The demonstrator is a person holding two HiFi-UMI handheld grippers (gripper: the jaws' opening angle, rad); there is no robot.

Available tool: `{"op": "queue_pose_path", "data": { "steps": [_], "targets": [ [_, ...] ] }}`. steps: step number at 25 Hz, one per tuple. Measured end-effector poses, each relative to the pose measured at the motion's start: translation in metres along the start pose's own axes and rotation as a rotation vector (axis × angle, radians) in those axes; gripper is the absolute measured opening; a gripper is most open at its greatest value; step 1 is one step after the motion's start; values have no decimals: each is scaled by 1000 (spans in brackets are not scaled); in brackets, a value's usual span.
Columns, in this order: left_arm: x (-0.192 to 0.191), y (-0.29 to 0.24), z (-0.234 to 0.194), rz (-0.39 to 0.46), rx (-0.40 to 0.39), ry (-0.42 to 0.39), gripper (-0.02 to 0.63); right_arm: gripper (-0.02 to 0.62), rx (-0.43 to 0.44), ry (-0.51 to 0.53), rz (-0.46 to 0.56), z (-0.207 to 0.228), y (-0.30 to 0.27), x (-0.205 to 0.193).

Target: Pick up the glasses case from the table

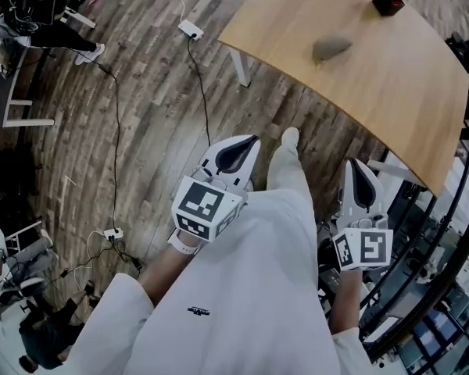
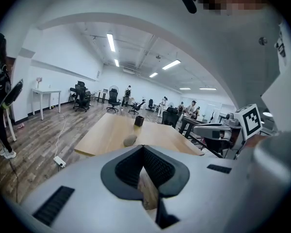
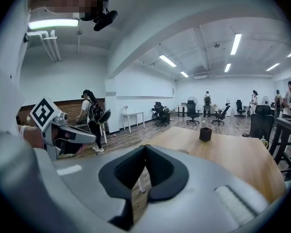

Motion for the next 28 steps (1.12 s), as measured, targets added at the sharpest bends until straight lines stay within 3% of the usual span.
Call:
{"op": "queue_pose_path", "data": {
  "steps": [8,16,22,28],
  "targets": [
    [70,-83,-15,-2,52,7,6,11,55,5,1,85,-78,45],
    [116,-168,-29,-3,138,50,6,11,133,3,21,171,-165,77],
    [127,-203,-32,-8,217,61,6,11,222,0,23,208,-214,80],
    [131,-217,-36,-25,242,77,6,11,248,-13,13,220,-237,79]
  ]
}}
Point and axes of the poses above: the fingertips, and each gripper's own axes: y backward along the fingers, z to its right, x out of its top, the point moved 7 cm from there along y, backward along the fingers, and after that the axes turned 1 degree about x, right-handed, at the moved point
